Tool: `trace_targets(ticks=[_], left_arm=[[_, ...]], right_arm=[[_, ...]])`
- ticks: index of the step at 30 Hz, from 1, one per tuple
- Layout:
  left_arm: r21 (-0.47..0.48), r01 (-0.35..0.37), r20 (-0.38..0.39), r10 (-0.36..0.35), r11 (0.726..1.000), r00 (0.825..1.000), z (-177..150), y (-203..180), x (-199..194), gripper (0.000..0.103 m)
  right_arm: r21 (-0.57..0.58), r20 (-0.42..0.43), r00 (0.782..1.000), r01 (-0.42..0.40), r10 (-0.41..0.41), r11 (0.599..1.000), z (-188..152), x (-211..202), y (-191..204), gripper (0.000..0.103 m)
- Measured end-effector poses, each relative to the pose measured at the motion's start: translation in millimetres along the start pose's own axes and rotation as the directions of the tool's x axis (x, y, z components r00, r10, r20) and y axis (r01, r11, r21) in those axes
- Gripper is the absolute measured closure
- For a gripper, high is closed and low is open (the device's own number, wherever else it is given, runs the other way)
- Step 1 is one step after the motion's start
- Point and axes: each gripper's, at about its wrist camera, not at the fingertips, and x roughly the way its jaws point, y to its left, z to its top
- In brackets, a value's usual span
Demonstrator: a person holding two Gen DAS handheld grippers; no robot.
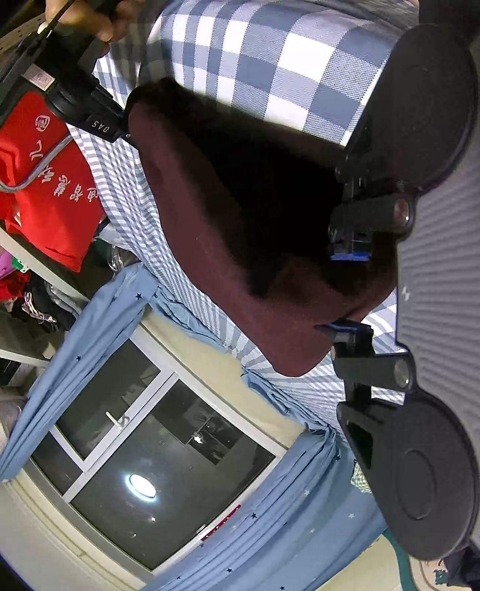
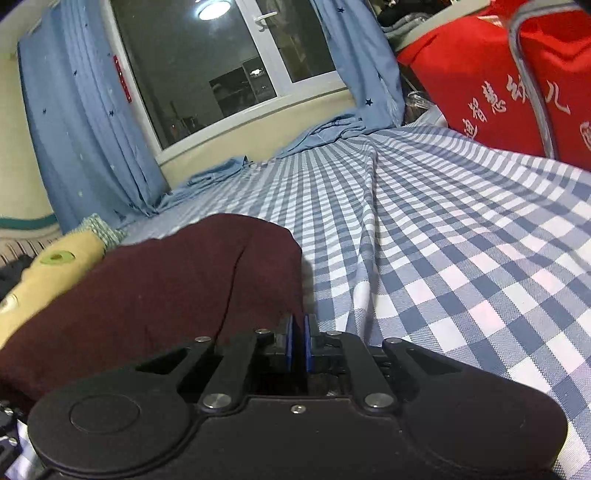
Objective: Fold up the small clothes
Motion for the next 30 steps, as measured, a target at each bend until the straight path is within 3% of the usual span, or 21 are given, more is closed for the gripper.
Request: trace_targets(ticks=[2,5,7,8,9,11,13,15,16,18,19,21,23,25,27,30], left_arm=[[-0.022,0.014,0.006,-0.014,1.0,1.0,-4,4,-3,0.07],[-0.134,0.067,0.013,-0.065,0.989,0.998,-6,20,-9,0.066],[-0.273,0.126,0.016,-0.127,0.954,0.992,-10,35,-17,0.058],[-0.344,0.167,0.019,-0.171,0.924,0.985,-14,43,-21,0.041],[-0.407,0.202,0.023,-0.211,0.891,0.977,-19,53,-23,0.035],[-0.525,0.254,0.045,-0.271,0.813,0.962,-30,68,-29,0.035],[-0.601,0.269,0.068,-0.287,0.752,0.955,-34,81,-33,0.032],[-0.665,0.261,0.089,-0.272,0.7,0.958,-35,97,-31,0.009],[-0.702,0.245,0.094,-0.253,0.668,0.963,-34,106,-29,0.004],[-0.77,0.189,0.071,-0.213,0.609,0.974,-34,123,-19,0.001],[-0.789,0.155,0.041,-0.201,0.595,0.979,-31,128,-13,0.001],[-0.813,0.079,-0.016,-0.157,0.578,0.987,-21,140,7,0.001],[-0.804,0.085,0.0,-0.143,0.588,0.99,-11,145,25,0.001],[-0.803,0.075,-0.024,-0.158,0.591,0.987,-1,146,49,0.001],[-0.802,0.079,-0.044,-0.191,0.592,0.981,3,141,68,0.001],[-0.773,0.068,-0.076,-0.198,0.631,0.977,2,119,81,0.001]], right_arm=[[-0.005,-0.003,1.0,0.001,-0.001,1.0,0,0,1,0.097],[-0.026,0.005,1.0,-0.002,0.002,1.0,3,-3,3,0.096],[-0.061,0.012,1.0,0.011,-0.01,0.998,4,-5,7,0.096],[-0.075,0.016,1.0,0.015,-0.014,0.997,5,-6,8,0.096],[-0.084,0.019,1.0,0.018,-0.017,0.996,5,-6,9,0.096],[-0.101,0.024,0.999,0.025,-0.023,0.995,5,-6,11,0.096],[-0.116,0.027,0.999,0.03,-0.027,0.993,4,-5,13,0.096],[-0.127,0.029,0.999,0.035,-0.032,0.991,5,-4,14,0.095],[-0.131,0.032,0.999,0.038,-0.034,0.991,4,-5,15,0.093],[-0.133,0.038,0.998,0.046,-0.041,0.99,6,-5,15,0.087],[-0.132,0.042,0.998,0.052,-0.047,0.99,7,-6,16,0.085],[-0.136,0.061,0.996,0.066,-0.058,0.988,10,-7,17,0.071],[-0.142,0.094,0.993,0.078,-0.065,0.987,16,-9,21,0.046],[-0.131,0.116,0.992,0.061,-0.046,0.99,21,-9,23,0.033],[-0.112,0.113,0.994,0.019,-0.006,0.993,27,-6,25,0.027],[-0.086,0.087,0.996,-0.007,0.014,0.996,29,5,24,0.016]])
